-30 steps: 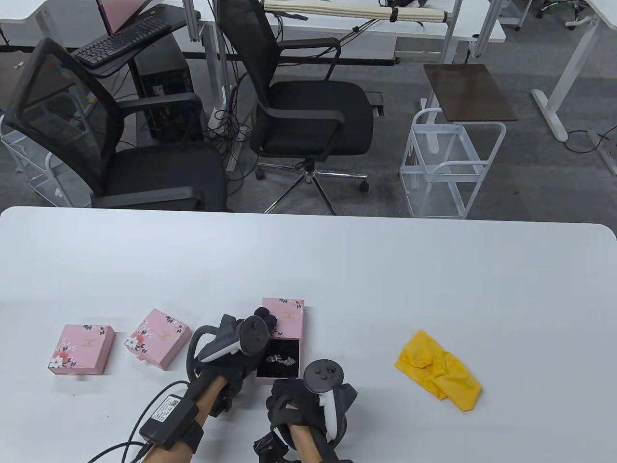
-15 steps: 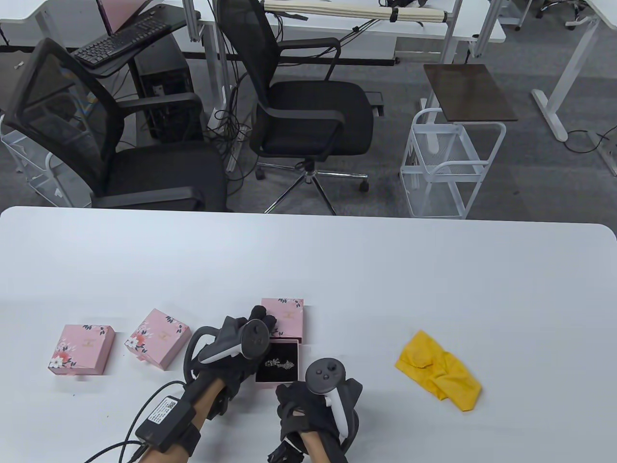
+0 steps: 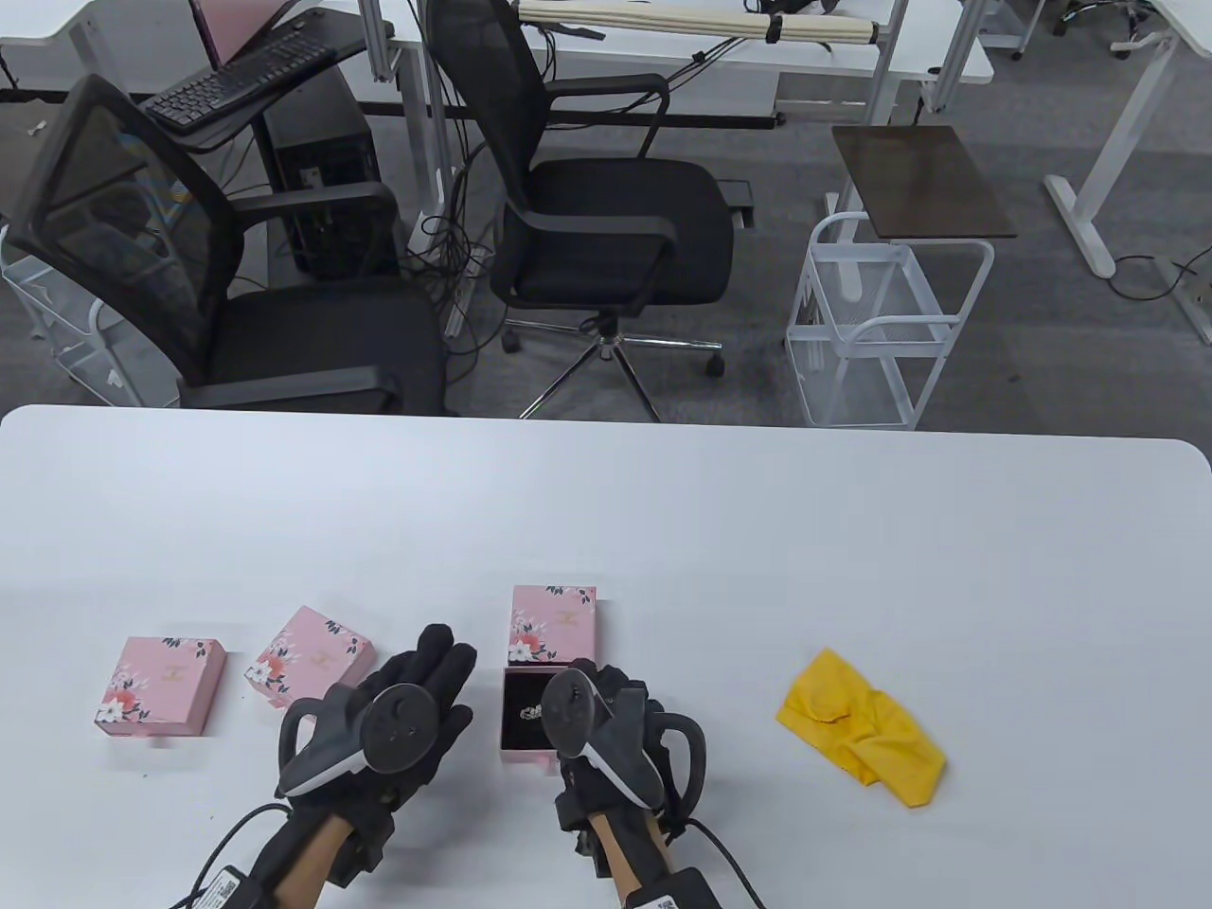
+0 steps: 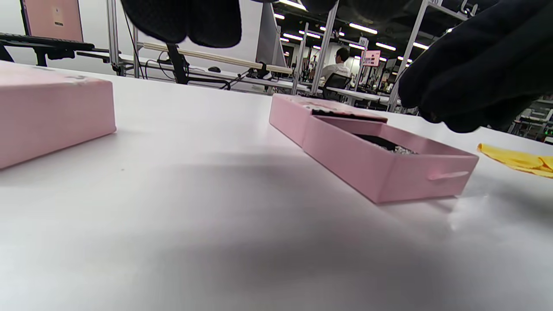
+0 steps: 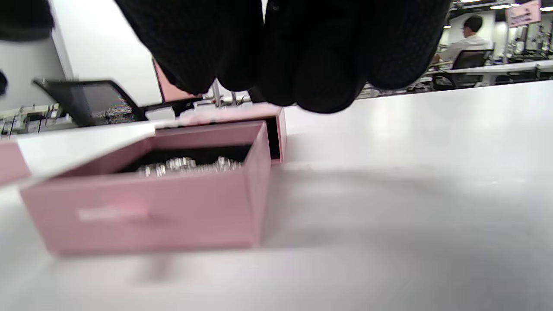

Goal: Dust necklace

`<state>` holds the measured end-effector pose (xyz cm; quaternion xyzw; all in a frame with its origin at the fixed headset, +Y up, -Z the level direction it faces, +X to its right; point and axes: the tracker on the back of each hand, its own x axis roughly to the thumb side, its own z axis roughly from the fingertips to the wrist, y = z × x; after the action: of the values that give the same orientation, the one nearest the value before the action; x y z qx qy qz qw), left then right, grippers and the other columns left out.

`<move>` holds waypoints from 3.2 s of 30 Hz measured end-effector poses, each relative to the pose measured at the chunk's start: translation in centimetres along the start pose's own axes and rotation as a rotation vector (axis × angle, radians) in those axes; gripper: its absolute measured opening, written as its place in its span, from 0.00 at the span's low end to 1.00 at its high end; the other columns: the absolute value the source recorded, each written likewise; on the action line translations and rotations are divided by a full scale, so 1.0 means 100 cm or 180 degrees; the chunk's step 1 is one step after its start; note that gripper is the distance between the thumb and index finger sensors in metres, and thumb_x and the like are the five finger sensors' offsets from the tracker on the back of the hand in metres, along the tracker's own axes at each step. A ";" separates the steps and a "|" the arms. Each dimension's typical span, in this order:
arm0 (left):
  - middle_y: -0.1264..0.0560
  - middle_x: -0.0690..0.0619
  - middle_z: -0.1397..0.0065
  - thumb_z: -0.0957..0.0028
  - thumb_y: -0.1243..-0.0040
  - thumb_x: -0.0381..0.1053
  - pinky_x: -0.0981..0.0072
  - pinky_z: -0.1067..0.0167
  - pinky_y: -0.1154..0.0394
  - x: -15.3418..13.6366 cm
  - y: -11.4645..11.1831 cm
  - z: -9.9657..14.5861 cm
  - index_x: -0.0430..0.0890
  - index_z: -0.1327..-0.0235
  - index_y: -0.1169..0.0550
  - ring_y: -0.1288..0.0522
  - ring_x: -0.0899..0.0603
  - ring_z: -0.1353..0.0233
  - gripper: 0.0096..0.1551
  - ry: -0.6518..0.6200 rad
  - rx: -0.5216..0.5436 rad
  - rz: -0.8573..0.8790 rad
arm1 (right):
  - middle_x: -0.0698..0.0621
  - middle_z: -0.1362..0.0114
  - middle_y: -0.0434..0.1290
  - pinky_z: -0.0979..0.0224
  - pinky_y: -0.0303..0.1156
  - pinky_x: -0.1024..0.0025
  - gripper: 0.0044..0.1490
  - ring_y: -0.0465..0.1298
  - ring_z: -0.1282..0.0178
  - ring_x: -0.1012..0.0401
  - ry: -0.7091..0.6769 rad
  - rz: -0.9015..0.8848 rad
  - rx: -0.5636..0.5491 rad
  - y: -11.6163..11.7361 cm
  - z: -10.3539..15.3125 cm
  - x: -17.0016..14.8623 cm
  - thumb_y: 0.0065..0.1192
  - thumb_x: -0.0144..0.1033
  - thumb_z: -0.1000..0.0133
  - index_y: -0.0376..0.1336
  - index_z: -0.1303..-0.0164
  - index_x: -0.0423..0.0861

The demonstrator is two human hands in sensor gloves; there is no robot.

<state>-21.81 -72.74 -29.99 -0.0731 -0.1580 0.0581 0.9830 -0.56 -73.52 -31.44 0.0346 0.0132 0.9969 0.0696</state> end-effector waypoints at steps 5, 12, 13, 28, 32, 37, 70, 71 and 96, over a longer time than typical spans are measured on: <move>0.56 0.49 0.09 0.35 0.58 0.61 0.39 0.23 0.39 0.003 -0.002 0.001 0.56 0.15 0.50 0.42 0.36 0.16 0.37 -0.0019 0.0012 -0.0064 | 0.30 0.18 0.60 0.26 0.63 0.37 0.29 0.67 0.28 0.34 -0.0058 0.0146 0.0231 0.013 -0.003 0.001 0.64 0.37 0.32 0.61 0.21 0.43; 0.54 0.49 0.09 0.36 0.57 0.61 0.40 0.23 0.38 0.008 -0.006 0.002 0.56 0.15 0.50 0.42 0.38 0.16 0.37 -0.0047 -0.0032 -0.0227 | 0.30 0.18 0.60 0.27 0.65 0.38 0.29 0.68 0.28 0.34 -0.0035 0.0310 0.0230 0.021 -0.002 0.011 0.65 0.35 0.32 0.62 0.21 0.42; 0.54 0.49 0.09 0.36 0.57 0.62 0.40 0.23 0.38 0.009 -0.006 0.002 0.56 0.15 0.50 0.42 0.38 0.16 0.37 -0.0045 -0.0028 -0.0258 | 0.30 0.19 0.61 0.27 0.65 0.38 0.29 0.68 0.28 0.34 -0.0005 0.0321 0.0223 0.021 -0.003 0.012 0.66 0.35 0.32 0.62 0.22 0.42; 0.54 0.50 0.09 0.36 0.56 0.63 0.41 0.23 0.38 0.012 -0.002 0.006 0.56 0.15 0.50 0.41 0.40 0.16 0.38 -0.0060 0.0071 -0.0308 | 0.28 0.19 0.60 0.26 0.61 0.34 0.25 0.64 0.27 0.31 0.0112 0.0467 0.0147 0.023 -0.004 0.017 0.68 0.33 0.34 0.66 0.28 0.40; 0.54 0.50 0.09 0.36 0.56 0.63 0.41 0.23 0.38 0.012 -0.002 0.006 0.56 0.16 0.50 0.41 0.40 0.16 0.39 -0.0064 0.0067 -0.0324 | 0.27 0.18 0.59 0.25 0.60 0.33 0.24 0.61 0.26 0.29 0.0075 0.0552 0.0134 0.023 -0.004 0.017 0.68 0.34 0.34 0.67 0.29 0.41; 0.54 0.50 0.09 0.36 0.56 0.63 0.42 0.23 0.37 0.012 -0.002 0.006 0.55 0.16 0.51 0.41 0.40 0.16 0.39 -0.0051 0.0076 -0.0318 | 0.27 0.18 0.58 0.25 0.58 0.33 0.24 0.59 0.25 0.29 -0.0048 0.0638 0.0125 0.024 -0.004 0.018 0.65 0.34 0.33 0.67 0.28 0.41; 0.46 0.50 0.10 0.38 0.54 0.64 0.49 0.27 0.32 0.009 -0.003 0.006 0.54 0.16 0.48 0.36 0.42 0.21 0.39 -0.0066 0.0311 -0.0098 | 0.36 0.29 0.73 0.31 0.70 0.43 0.26 0.75 0.37 0.40 -0.0396 -0.0679 -0.1154 -0.080 0.017 0.017 0.59 0.33 0.35 0.63 0.27 0.41; 0.45 0.50 0.11 0.38 0.54 0.64 0.50 0.27 0.32 0.008 -0.002 0.006 0.54 0.16 0.47 0.35 0.43 0.21 0.39 -0.0057 0.0353 -0.0053 | 0.36 0.29 0.73 0.31 0.70 0.43 0.26 0.75 0.37 0.40 -0.0389 -0.0732 -0.1160 -0.085 0.016 0.017 0.59 0.33 0.35 0.63 0.27 0.41; 0.10 0.55 0.47 0.43 0.34 0.59 0.60 0.53 0.16 0.046 0.074 -0.016 0.53 0.44 0.15 0.13 0.52 0.49 0.20 0.0095 0.1020 0.1366 | 0.35 0.29 0.73 0.31 0.70 0.43 0.25 0.75 0.37 0.40 -0.0533 -0.1820 -0.1203 -0.116 0.021 -0.008 0.60 0.32 0.34 0.63 0.27 0.40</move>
<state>-17.68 -65.02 -31.32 0.0508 -0.1132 0.2884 0.9494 2.00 -62.12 -29.79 0.0976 -0.1681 0.9156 0.3519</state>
